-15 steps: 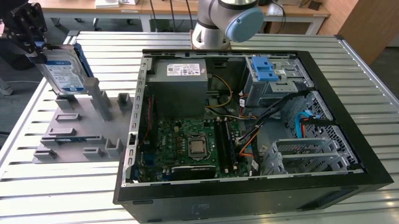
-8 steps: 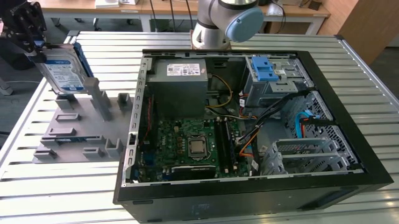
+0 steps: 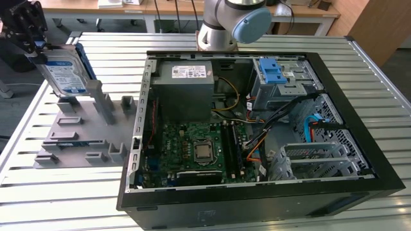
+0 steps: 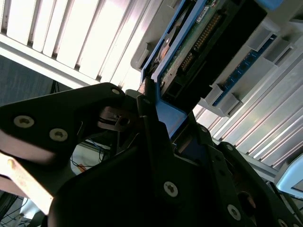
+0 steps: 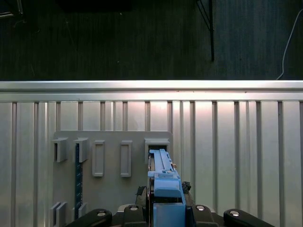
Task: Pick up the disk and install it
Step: 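Pick up the disk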
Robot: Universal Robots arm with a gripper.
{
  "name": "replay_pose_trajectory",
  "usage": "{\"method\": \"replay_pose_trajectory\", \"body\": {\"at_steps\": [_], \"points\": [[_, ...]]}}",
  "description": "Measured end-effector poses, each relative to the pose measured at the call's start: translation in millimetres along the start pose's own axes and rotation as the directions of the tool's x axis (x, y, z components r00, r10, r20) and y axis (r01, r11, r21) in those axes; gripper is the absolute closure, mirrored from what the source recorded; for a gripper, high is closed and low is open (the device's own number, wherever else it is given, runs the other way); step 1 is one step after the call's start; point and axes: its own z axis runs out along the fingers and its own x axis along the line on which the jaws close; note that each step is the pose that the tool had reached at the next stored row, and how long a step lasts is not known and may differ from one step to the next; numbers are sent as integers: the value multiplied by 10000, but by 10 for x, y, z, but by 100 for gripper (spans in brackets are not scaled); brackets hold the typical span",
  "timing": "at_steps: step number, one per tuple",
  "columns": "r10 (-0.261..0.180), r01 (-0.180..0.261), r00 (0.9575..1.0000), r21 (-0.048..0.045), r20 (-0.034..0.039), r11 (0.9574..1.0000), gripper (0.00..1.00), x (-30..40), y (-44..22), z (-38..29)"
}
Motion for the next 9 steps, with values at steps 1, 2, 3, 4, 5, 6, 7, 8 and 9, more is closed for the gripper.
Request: {"method": "replay_pose_trajectory", "body": {"at_steps": [1, 2, 3, 4, 5, 6, 7, 8, 9], "points": [[0, 0, 10000, 0, 0, 10000, 64, 0, 0, -2], [0, 0, 10000, 0, 0, 10000, 64, 0, 0, -5], [0, 0, 10000, -1, -1, 10000, 64, 0, 0, -9], [0, 0, 10000, 0, 0, 10000, 64, 0, 0, -11], [0, 0, 10000, 0, 0, 10000, 64, 0, 0, -13], [0, 0, 10000, 0, 0, 10000, 64, 0, 0, -15], [0, 0, 10000, 0, 0, 10000, 64, 0, 0, -17], [0, 0, 10000, 0, 0, 10000, 64, 0, 0, -19], [0, 0, 10000, 0, 1, 10000, 64, 0, 0, -21]]}}
